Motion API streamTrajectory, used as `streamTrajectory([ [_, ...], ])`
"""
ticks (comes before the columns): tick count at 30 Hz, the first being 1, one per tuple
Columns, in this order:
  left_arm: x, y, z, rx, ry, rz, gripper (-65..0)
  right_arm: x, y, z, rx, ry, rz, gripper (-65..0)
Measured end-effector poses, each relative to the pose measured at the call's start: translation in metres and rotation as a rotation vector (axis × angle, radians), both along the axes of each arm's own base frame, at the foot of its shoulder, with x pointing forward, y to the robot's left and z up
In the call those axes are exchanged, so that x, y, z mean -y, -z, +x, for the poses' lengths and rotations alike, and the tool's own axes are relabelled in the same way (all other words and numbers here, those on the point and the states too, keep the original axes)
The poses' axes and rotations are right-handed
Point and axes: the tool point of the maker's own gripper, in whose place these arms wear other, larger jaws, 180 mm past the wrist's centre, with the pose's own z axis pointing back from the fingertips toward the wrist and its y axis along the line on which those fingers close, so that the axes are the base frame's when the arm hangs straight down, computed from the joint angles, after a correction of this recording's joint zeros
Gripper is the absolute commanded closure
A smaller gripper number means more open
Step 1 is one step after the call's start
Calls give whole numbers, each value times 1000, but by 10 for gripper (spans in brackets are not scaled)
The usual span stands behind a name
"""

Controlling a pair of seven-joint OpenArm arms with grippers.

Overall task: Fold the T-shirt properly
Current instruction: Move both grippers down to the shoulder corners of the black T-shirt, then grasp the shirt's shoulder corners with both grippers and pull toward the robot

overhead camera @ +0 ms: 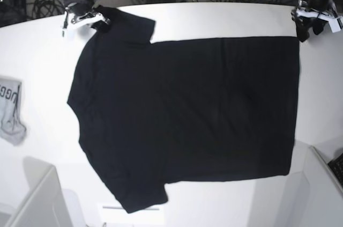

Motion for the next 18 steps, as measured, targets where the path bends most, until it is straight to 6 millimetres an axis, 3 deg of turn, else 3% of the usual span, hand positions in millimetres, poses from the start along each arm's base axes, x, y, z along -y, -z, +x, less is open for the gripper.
streamTrajectory([
  [3, -12, 8, 3, -29, -34, -22, -395, -1, 3, 3, 5, 13, 24, 0],
  [18, 3, 46, 21, -100, -57, -170, -392, -2, 5, 3, 11, 13, 38, 0],
])
